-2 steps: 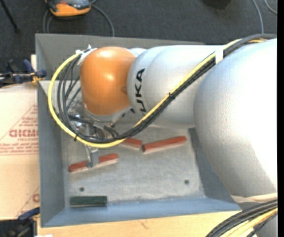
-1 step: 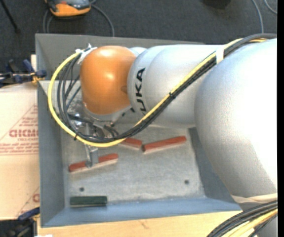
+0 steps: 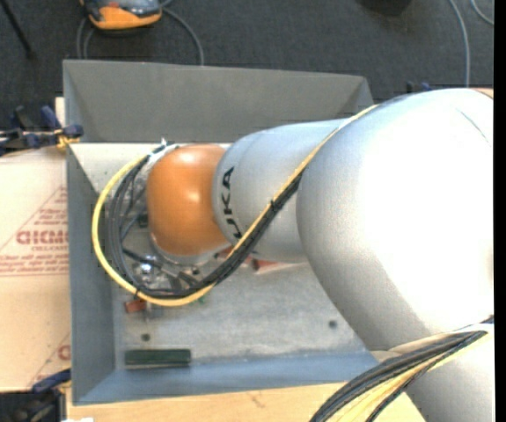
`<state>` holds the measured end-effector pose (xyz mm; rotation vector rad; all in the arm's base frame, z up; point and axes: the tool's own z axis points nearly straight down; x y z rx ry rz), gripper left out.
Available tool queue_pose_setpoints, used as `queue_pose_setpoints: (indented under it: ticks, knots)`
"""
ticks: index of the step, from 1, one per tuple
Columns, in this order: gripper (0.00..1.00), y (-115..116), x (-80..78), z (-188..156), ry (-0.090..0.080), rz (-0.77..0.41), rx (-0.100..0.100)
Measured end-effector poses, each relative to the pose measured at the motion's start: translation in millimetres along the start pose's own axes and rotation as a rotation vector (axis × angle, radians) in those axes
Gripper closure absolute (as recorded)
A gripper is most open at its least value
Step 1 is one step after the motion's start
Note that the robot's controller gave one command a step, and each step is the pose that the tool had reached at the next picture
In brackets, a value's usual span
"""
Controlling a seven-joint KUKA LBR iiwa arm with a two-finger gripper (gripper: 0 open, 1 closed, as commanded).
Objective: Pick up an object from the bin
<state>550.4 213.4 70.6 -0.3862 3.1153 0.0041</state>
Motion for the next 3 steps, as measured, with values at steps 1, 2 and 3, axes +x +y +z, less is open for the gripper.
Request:
queue_pose_setpoints:
  ticks: [1, 2, 3]
  knots:
    - [1.00, 0.1, 0.0, 0.0, 0.000, 0.000, 0.000]
    - [1.00, -10.9, 48.0, -153.9, -0.002, -0.030, 0.003]
    - [1.00, -10.9, 48.5, -153.3, -0.001, -0.030, 0.003]
